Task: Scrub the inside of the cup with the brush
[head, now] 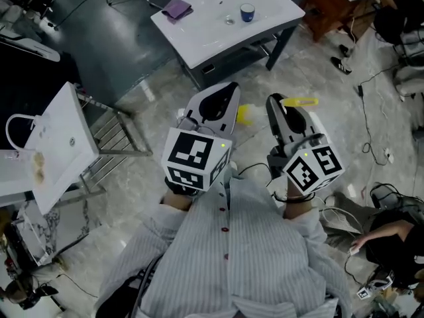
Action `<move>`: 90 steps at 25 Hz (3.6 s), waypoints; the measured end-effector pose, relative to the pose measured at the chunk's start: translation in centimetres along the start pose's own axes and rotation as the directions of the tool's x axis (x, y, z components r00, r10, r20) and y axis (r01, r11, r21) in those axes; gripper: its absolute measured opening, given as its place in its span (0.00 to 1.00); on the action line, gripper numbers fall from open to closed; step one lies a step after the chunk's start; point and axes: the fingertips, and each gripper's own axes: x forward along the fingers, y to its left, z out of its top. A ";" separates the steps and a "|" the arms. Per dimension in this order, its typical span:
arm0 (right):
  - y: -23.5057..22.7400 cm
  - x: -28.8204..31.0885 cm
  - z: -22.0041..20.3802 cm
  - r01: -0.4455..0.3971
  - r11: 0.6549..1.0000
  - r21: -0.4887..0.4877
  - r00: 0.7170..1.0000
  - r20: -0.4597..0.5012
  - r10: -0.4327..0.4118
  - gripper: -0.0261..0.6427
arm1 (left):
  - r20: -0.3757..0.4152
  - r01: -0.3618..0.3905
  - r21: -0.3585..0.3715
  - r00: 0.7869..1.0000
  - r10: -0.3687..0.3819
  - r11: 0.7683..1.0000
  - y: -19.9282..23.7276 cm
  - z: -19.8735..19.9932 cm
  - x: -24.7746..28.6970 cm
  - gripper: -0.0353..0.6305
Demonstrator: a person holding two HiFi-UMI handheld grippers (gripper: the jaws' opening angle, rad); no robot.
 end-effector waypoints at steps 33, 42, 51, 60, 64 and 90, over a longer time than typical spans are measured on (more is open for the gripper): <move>-19.1 25.1 7.2 0.141 0.988 0.062 0.989 0.027 -0.143 0.12 | -0.062 0.079 0.025 0.995 -0.078 0.997 19.9 3.2 26.8 0.06; -24.3 28.9 8.6 0.175 0.982 0.077 0.984 0.027 -0.178 0.12 | -0.093 0.103 0.030 0.991 -0.100 0.994 22.0 3.0 32.7 0.06; -32.5 34.9 11.1 0.093 0.992 0.082 0.996 -0.006 -0.093 0.12 | -0.078 0.018 0.025 0.997 -0.016 1.000 24.5 4.2 41.6 0.06; -39.3 40.9 15.5 -0.055 0.996 0.069 0.996 -0.062 0.059 0.12 | -0.066 -0.133 0.005 0.989 0.133 0.991 26.8 7.2 49.9 0.06; -41.9 43.0 17.5 -0.123 0.990 0.063 0.988 -0.085 0.128 0.12 | -0.058 -0.206 -0.007 0.977 0.205 0.979 27.5 8.3 52.9 0.06; -45.7 52.2 15.5 -0.257 0.958 0.129 0.936 -0.212 0.280 0.12 | -0.182 -0.355 -0.040 0.922 0.342 0.934 34.0 3.5 57.2 0.06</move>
